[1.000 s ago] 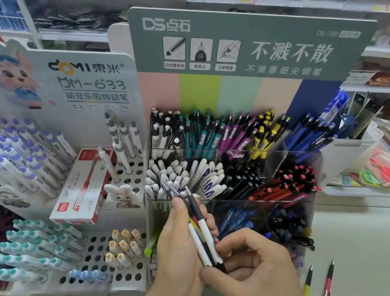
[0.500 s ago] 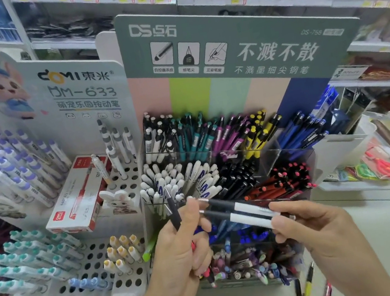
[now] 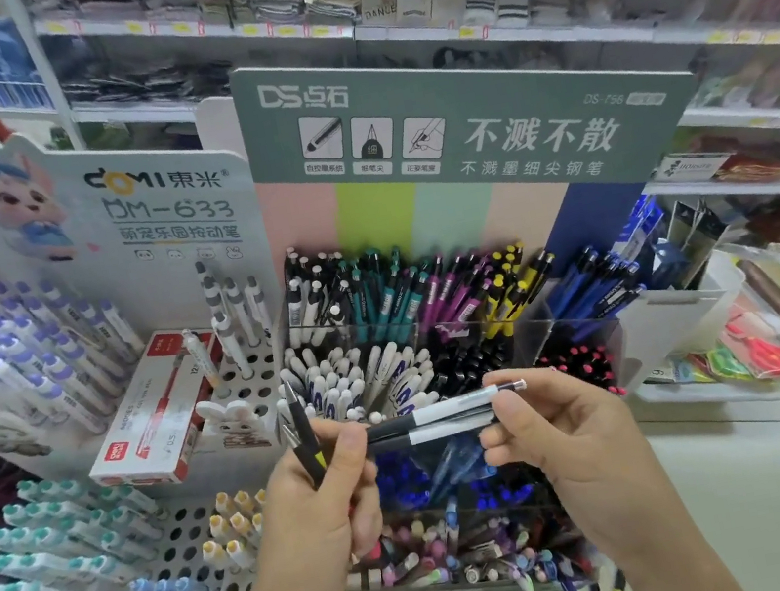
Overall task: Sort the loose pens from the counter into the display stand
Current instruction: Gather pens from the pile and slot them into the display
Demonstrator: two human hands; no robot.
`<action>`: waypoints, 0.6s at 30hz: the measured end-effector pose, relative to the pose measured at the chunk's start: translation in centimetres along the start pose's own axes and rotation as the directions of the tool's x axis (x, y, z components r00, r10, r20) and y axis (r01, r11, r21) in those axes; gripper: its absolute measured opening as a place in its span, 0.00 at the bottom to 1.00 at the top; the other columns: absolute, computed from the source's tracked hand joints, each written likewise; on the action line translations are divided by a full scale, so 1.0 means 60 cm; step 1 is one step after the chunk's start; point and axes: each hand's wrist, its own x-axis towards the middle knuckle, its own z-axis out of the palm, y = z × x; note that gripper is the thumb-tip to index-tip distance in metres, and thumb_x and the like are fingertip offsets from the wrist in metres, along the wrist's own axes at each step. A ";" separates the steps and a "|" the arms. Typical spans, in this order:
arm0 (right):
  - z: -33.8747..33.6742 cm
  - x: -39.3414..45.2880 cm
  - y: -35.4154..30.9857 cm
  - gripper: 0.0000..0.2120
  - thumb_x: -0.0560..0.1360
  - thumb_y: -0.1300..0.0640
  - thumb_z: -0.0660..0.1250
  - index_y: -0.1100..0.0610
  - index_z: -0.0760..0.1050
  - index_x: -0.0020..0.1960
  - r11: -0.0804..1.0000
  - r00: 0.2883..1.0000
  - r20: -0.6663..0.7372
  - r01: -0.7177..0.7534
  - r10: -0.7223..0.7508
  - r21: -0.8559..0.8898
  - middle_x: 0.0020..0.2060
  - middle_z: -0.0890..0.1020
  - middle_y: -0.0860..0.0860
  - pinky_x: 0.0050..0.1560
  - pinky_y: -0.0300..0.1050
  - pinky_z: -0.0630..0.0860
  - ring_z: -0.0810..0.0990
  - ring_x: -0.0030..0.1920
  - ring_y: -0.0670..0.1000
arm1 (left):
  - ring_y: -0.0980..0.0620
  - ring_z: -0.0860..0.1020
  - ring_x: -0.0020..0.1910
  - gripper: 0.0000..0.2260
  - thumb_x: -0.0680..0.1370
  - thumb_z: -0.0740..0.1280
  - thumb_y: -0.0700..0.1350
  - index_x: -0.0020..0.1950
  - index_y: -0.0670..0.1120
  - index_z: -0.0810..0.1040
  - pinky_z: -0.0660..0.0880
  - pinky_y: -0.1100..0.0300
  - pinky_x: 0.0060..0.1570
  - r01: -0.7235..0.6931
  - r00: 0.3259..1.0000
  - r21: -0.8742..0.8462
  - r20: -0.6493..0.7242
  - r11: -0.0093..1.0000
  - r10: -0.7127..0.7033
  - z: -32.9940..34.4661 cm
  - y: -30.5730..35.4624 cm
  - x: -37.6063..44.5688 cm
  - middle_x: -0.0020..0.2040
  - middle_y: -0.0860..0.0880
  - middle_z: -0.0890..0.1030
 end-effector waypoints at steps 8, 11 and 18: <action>0.070 0.089 -0.101 0.05 0.75 0.64 0.72 0.59 0.83 0.51 0.883 0.910 0.049 0.411 -0.411 -0.225 0.36 0.87 0.56 0.40 0.44 0.84 0.87 0.36 0.53 | 0.53 0.61 0.21 0.18 0.77 0.65 0.52 0.54 0.37 0.79 0.58 0.64 0.21 -0.105 0.984 -0.082 -0.154 0.991 0.091 -0.044 0.074 0.029 0.33 0.43 0.70; 0.100 0.128 -0.114 0.06 0.76 0.66 0.73 0.58 0.83 0.51 0.756 0.839 0.212 0.544 -0.501 -0.366 0.39 0.86 0.54 0.42 0.42 0.83 0.86 0.37 0.52 | 0.53 0.61 0.20 0.10 0.79 0.66 0.41 0.56 0.36 0.78 0.59 0.65 0.20 -0.141 0.979 -0.043 -0.155 0.989 0.133 -0.050 0.095 0.041 0.28 0.44 0.66; 0.151 0.190 -0.103 0.08 0.76 0.64 0.73 0.60 0.84 0.54 0.175 0.595 0.562 0.760 -0.575 -0.626 0.45 0.83 0.50 0.49 0.46 0.79 0.81 0.42 0.49 | 0.51 0.66 0.24 0.08 0.78 0.70 0.39 0.56 0.44 0.79 0.65 0.60 0.24 -0.175 0.980 0.106 -0.074 0.979 0.183 -0.049 0.123 0.060 0.27 0.47 0.72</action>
